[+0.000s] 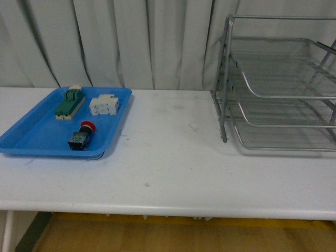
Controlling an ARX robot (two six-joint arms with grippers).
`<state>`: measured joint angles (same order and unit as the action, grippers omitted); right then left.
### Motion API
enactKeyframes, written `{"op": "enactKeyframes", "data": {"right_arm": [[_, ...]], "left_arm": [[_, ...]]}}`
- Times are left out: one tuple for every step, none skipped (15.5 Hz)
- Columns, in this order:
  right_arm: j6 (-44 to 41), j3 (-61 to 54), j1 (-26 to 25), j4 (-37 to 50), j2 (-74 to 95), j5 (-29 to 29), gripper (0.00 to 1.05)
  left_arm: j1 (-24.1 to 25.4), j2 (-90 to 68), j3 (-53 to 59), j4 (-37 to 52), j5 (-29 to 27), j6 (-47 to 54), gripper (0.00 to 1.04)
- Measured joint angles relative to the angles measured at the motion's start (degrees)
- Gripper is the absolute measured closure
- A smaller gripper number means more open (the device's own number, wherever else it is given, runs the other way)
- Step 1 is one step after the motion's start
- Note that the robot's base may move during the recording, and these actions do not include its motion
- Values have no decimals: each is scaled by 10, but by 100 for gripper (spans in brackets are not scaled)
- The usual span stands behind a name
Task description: Place button on rack with both arms
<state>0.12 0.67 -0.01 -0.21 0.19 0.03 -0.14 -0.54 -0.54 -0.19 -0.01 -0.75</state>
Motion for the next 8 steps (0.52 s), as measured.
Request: {"op": "enactKeyframes", "data": {"right_arm": [[0,0,0,0,0,0,6],[0,0,0,0,0,0,6],[0,0,0,0,0,0,6],[0,0,0,0,0,0,6],[0,0,0,0,0,0,6],[0,0,0,0,0,0,6],[0,0,0,0,0,0,6],[0,0,0,0,0,0,6]], "left_arm": [[0,0,0,0,0,0,7],[0,0,0,0,0,0,7],[0,0,0,0,0,0,7],[0,0,0,0,0,0,7],[0,0,0,0,0,0,7],[0,0,0,0,0,0,7],[0,0,0,0,0,0,7],[0,0,0,0,0,0,7]]}}
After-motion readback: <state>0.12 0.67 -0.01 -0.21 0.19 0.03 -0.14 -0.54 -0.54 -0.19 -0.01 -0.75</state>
